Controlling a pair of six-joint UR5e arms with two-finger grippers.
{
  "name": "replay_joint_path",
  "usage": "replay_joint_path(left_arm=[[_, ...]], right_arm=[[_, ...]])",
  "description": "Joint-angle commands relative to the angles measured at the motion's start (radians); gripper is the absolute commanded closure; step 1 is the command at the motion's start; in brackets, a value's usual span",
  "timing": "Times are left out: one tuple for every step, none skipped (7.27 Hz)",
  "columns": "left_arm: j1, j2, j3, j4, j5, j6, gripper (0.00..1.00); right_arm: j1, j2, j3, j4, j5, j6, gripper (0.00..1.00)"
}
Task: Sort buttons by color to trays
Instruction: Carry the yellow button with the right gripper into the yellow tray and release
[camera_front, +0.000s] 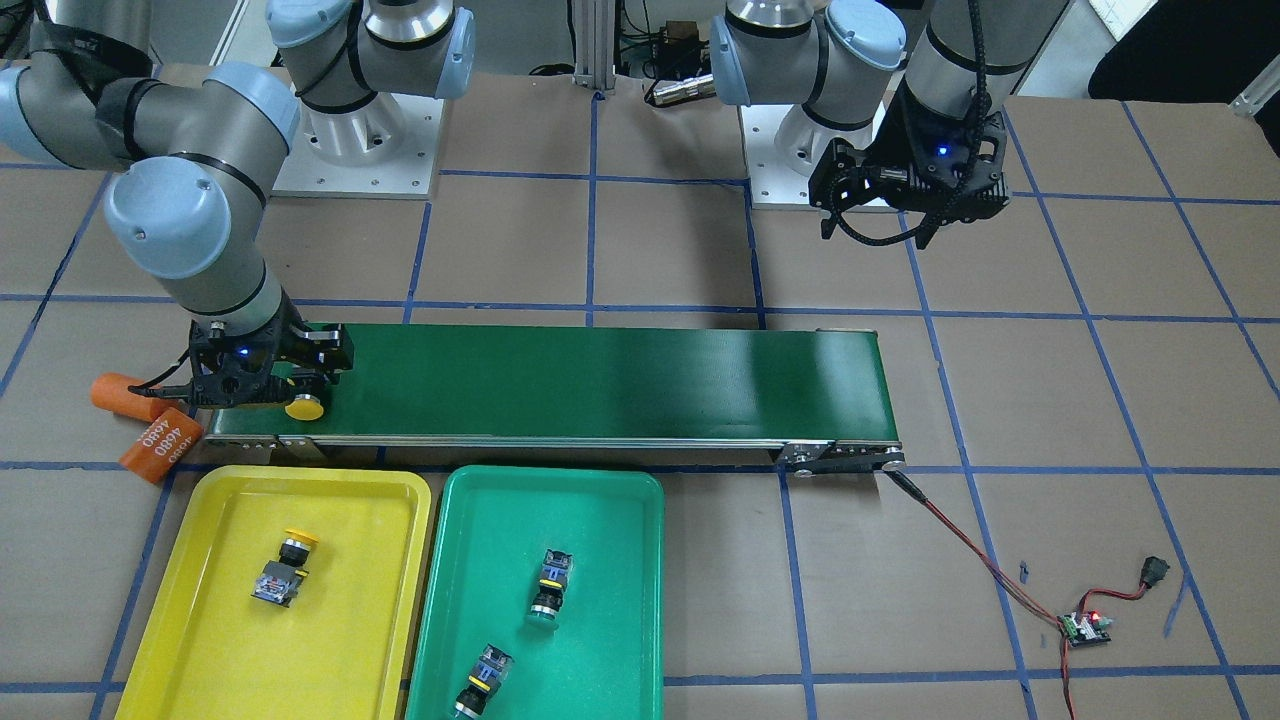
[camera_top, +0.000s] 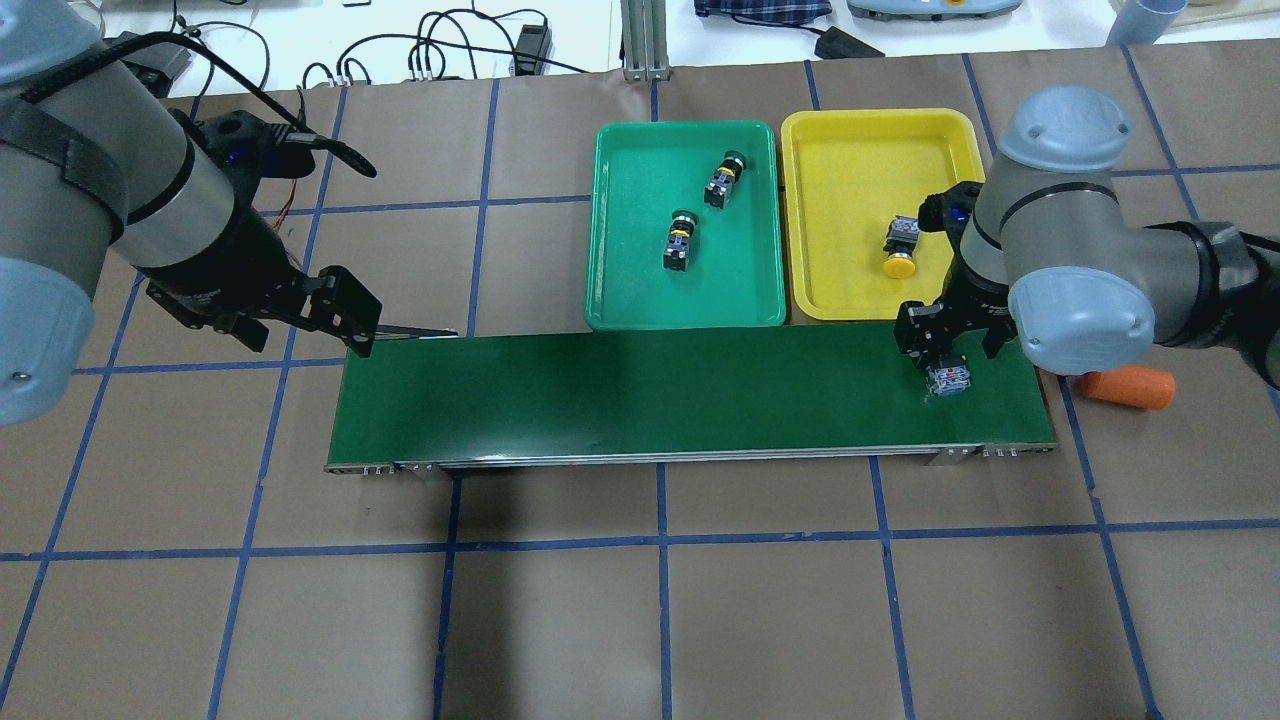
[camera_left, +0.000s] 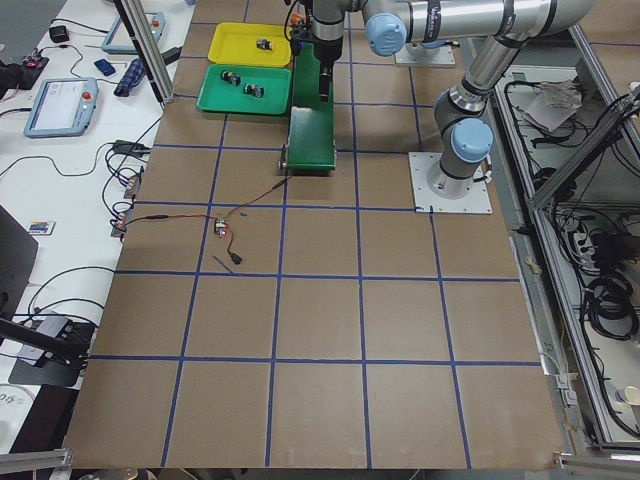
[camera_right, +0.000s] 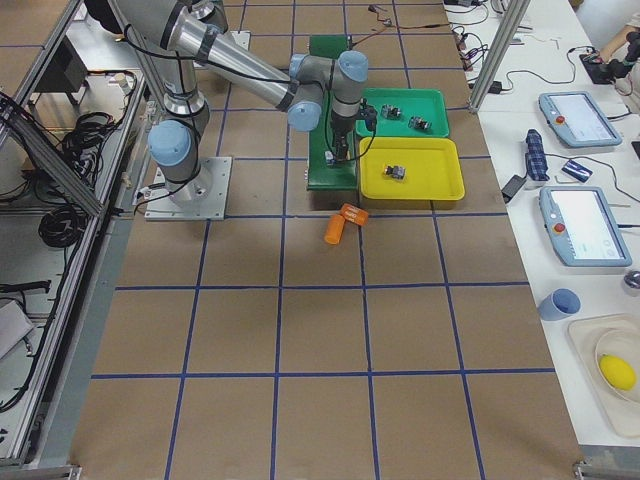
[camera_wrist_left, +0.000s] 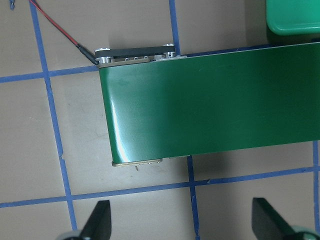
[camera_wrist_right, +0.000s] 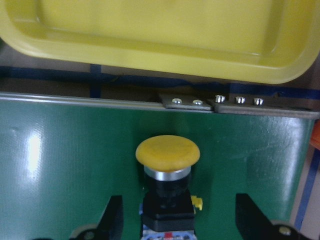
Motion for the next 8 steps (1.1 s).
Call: replay_joint_path(left_arm=[[0.0,0.0,0.0,0.001,0.0,0.0,0.0],[0.0,0.0,0.0,0.001,0.0,0.0,0.0],[0.0,0.002,0.0,0.001,0.0,0.0,0.0],[0.0,0.003,0.0,0.001,0.0,0.0,0.0],[0.0,0.005,0.0,0.001,0.0,0.0,0.0],[0.0,0.005,0.0,0.001,0.0,0.0,0.0],[0.0,0.003,0.0,0.001,0.0,0.0,0.0],[0.0,0.005,0.0,0.001,0.0,0.0,0.0]], right_arm=[[-0.029,0.033,0.004,-0.025,-0.002,-0.019,0.4],[-0.029,0.032,0.004,-0.03,-0.002,-0.01,0.64],[-0.029,0.027,-0.001,-0.03,0.009,-0.007,0.88],[-0.028,0.017,-0.01,-0.028,0.011,-0.003,0.96],[-0.026,0.018,-0.042,-0.021,0.021,0.004,1.0],[-0.021,0.021,-0.086,-0.018,0.029,0.016,1.0],[-0.018,0.036,-0.145,-0.013,0.043,0.036,1.0],[-0.012,0.085,-0.213,-0.013,0.069,0.04,1.0]])
